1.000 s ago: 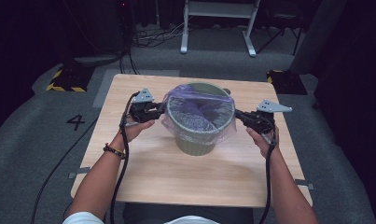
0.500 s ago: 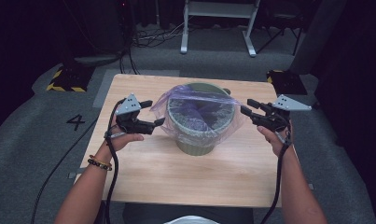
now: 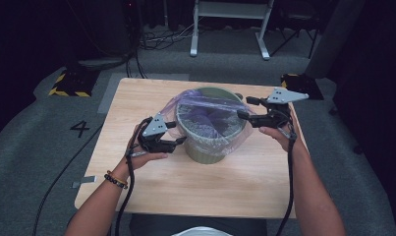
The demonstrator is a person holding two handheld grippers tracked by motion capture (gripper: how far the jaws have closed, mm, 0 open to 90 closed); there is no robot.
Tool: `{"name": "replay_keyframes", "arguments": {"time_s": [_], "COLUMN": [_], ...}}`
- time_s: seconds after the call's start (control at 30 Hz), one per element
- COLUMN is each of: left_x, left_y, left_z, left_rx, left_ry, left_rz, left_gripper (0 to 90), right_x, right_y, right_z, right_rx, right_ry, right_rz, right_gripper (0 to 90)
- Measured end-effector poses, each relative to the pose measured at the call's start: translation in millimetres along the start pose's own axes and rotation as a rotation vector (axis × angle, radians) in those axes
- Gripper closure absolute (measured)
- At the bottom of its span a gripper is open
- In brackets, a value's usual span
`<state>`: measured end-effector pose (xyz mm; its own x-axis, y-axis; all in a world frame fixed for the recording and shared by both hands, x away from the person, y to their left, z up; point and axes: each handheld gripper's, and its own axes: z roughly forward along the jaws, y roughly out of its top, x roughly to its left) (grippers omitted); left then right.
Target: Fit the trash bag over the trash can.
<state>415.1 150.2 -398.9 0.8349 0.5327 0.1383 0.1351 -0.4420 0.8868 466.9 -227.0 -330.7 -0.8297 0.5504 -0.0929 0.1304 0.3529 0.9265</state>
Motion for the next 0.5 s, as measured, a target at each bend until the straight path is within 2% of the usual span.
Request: {"name": "replay_keyframes", "arguments": {"time_s": [0.03, 0.07, 0.17, 0.2, 0.23, 0.3, 0.33, 0.37, 0.4, 0.43, 0.47, 0.5], "left_x": [0.1, -0.2, 0.4, 1.7, 1.7, 2.3, 0.3, 0.3, -1.0, -2.2, -3.6, -4.3], "left_y": [0.0, -0.5, -1.9, -2.2, -2.2, -3.5, -5.5, -5.5, -6.6, -7.8, -9.1, -10.3], "left_z": [1.6, 4.2, 6.4, 6.7, 6.7, 7.9, 11.1, 11.1, 13.0, 14.9, 16.6, 17.9], "left_rx": [0.005, 0.024, 0.031, 0.034, 0.034, 0.040, 0.064, 0.064, 0.080, 0.093, 0.101, 0.109], "left_ry": [-0.003, 0.001, 0.000, -0.009, -0.009, -0.021, -0.034, -0.034, -0.037, -0.044, -0.048, -0.051], "left_rz": [0.008, 0.039, 0.050, 0.049, 0.049, 0.046, 0.071, 0.071, 0.081, 0.089, 0.094, 0.098], "left_gripper": [55.5, 63.3, 89.1, 89.9, 90.0, 90.0, 90.0, 90.0, 90.0, 90.0, 90.0, 90.0], "right_x": [-2.1, -3.2, -4.7, -5.7, -5.7, -8.1, -11.5, -11.5, -16.9, -16.9, -23.3, -23.3], "right_y": [0.4, 0.8, 2.4, 2.8, 2.8, 2.9, 2.6, 2.6, 2.5, 2.5, 2.2, 2.2], "right_z": [8.3, 11.1, 16.7, 18.2, 18.2, 19.6, 19.7, 19.7, 18.2, 18.2, 17.2, 17.2], "right_rx": [0.027, 0.036, 0.060, 0.070, 0.070, 0.073, 0.063, 0.063, 0.032, 0.032, 0.013, 0.013], "right_ry": [-0.011, -0.008, -0.032, -0.042, -0.042, -0.056, -0.084, -0.084, -0.104, -0.104, -0.133, -0.133], "right_rz": [-0.014, -0.016, -0.045, -0.044, -0.044, -0.043, -0.030, -0.030, 0.005, 0.005, 0.041, 0.041], "right_gripper": [47.1, 51.5, 71.3, 77.7, 77.7, 86.1, 89.0, 89.0, 89.8, 89.8, 90.0, 90.0]}}
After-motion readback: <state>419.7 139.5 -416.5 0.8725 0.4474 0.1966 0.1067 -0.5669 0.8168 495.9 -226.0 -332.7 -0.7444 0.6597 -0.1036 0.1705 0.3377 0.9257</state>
